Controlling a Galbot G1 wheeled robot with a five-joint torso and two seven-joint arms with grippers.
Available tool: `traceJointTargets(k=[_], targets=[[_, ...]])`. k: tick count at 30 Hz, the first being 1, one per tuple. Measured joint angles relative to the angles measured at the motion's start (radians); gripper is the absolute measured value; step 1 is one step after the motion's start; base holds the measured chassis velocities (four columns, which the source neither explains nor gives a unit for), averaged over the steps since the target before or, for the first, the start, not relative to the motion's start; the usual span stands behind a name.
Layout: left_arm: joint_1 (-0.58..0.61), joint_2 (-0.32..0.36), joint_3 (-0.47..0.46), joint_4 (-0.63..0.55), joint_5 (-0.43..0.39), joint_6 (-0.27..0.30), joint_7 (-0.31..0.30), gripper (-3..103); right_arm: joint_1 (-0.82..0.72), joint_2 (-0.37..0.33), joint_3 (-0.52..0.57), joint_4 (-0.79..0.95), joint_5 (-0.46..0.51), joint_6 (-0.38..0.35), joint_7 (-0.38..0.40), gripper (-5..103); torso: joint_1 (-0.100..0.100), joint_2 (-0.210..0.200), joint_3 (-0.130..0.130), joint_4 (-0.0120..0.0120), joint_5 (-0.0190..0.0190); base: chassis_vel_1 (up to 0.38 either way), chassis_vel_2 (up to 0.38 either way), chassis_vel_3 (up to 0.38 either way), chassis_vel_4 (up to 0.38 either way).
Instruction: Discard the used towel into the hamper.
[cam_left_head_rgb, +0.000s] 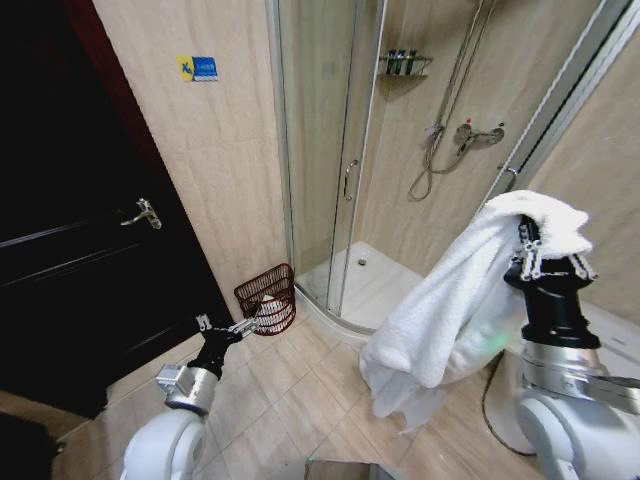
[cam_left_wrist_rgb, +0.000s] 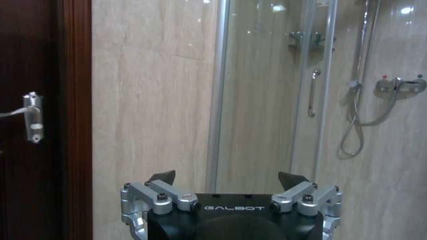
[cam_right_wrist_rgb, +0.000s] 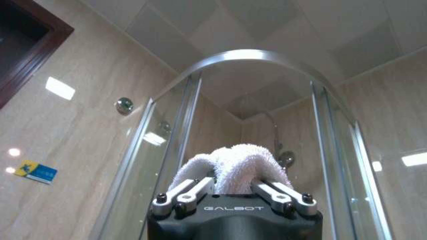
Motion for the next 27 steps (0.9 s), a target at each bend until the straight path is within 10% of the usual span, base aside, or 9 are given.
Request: traceJointTargets(k=[27], targets=[[0.000,0.000,0.000,0.000,0.000,0.000,0.000,100,0.002,-0.007,0.013,0.000,0.015,0.008,-0.004,8,0.000,0.000,0.000,0.0002,-0.0004,0.090,0.084,0.084,0.086]])
